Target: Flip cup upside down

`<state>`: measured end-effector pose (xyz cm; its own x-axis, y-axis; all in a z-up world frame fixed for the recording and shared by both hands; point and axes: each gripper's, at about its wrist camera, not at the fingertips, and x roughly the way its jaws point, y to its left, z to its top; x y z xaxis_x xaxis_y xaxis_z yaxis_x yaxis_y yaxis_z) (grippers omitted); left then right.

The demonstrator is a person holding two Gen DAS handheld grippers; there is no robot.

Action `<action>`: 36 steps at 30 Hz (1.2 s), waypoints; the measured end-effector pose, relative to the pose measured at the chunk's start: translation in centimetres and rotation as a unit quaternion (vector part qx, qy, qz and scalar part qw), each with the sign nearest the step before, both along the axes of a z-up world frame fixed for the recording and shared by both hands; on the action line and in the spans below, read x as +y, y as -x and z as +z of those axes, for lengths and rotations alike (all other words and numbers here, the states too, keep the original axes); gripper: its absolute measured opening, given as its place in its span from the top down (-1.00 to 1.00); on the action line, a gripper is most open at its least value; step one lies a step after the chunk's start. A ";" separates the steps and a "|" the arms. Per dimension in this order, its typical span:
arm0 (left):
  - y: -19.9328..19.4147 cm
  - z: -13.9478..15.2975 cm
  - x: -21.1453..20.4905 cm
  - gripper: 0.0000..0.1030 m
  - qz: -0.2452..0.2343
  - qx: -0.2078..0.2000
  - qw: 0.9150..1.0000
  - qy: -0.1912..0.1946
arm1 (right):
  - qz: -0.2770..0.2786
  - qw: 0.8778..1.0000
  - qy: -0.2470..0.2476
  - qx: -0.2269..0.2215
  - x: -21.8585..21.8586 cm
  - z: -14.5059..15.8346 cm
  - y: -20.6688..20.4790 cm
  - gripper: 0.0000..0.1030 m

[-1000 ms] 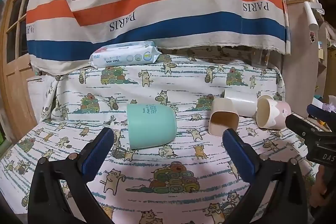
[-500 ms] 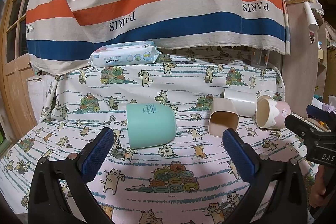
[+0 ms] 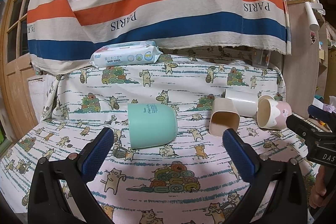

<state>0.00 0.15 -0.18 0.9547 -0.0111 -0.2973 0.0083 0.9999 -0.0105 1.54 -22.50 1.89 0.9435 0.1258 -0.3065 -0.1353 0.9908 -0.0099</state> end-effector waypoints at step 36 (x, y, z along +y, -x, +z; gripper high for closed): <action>0.1 0.1 -0.3 -0.99 -0.004 0.001 1.000 -0.002 | 0.009 1.000 0.000 0.001 0.2 0.1 0.0 -0.99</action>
